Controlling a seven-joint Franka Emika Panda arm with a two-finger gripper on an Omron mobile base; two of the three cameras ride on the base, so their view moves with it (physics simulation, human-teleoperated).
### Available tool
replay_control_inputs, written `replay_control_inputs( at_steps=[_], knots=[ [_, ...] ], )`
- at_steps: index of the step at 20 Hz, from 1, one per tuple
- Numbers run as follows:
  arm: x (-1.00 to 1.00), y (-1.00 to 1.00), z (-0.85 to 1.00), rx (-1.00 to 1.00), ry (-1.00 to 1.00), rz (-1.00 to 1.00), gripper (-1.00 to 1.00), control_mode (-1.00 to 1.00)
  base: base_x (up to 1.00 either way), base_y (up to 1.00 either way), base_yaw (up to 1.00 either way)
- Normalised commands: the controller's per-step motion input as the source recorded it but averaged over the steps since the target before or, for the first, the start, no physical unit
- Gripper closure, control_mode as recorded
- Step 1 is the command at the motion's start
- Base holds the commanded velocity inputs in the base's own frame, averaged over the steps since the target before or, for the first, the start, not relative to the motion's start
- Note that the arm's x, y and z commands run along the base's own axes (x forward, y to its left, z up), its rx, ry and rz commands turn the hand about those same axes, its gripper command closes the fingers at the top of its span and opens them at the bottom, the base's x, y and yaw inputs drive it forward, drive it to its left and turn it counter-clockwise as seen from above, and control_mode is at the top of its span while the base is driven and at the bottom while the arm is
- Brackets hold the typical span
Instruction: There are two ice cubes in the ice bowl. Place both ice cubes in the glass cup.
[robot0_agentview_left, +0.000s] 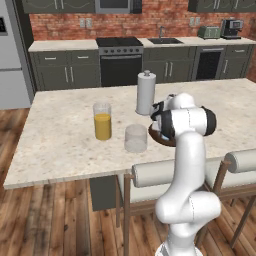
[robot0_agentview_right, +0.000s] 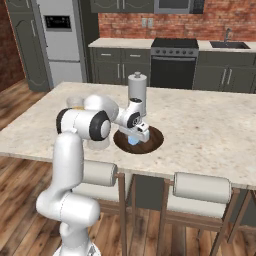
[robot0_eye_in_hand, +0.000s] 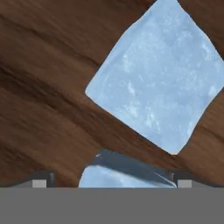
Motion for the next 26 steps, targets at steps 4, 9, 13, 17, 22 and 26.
replay_control_inputs(
  at_steps=[4, 9, 13, 17, 22, 26],
  knots=[
    [0.32, -0.08, -0.16, 0.00, 0.00, 0.00, -1.00, -1.00, 0.00, 0.00, 0.00],
    [0.07, 0.00, -0.03, 0.00, 0.01, 0.00, 1.00, -1.00, 0.00, 0.00, 0.00],
    [-0.56, 0.04, 0.10, 0.00, 0.01, 0.00, 1.00, -1.00, 0.00, 0.00, 0.00],
    [-0.94, 0.13, 0.64, 0.00, -0.04, 0.00, 1.00, -1.00, 0.00, 0.00, 0.00],
    [-1.00, 0.18, 0.99, 0.00, -0.05, 0.00, 1.00, -1.00, 0.00, 0.00, 0.00],
    [-0.90, 0.30, 1.00, 0.00, -0.01, 0.00, 1.00, -1.00, 0.00, 0.00, 0.00]
  ],
)
